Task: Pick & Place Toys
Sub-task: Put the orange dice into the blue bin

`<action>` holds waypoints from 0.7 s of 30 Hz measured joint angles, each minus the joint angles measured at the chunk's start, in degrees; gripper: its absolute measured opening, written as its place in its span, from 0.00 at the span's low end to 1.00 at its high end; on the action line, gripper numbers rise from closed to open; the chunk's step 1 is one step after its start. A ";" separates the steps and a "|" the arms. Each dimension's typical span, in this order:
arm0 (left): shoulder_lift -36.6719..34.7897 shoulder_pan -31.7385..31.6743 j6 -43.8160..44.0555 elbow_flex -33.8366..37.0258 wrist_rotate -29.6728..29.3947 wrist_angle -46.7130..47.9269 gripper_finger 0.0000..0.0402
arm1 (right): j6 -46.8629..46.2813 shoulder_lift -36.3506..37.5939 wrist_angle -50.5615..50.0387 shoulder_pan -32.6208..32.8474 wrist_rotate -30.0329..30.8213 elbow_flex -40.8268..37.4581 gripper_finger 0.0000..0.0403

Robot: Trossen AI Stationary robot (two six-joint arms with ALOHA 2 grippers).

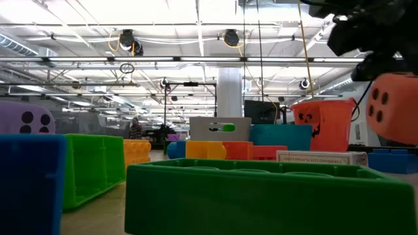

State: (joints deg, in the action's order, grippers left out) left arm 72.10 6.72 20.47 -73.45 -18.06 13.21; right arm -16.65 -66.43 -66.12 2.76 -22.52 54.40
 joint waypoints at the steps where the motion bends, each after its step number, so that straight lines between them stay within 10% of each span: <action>1: 0.00 0.00 -0.01 0.00 0.00 0.01 0.57 | 0.28 0.00 -0.05 -0.56 0.06 0.72 0.37; 21: 0.00 -1.15 -0.31 0.00 0.10 -0.04 0.57 | 17.22 -6.03 -6.29 -19.45 12.56 25.88 0.37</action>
State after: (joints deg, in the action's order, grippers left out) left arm 72.10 5.57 20.16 -73.45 -17.96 13.17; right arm 0.57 -72.46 -72.41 -16.69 -9.96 80.28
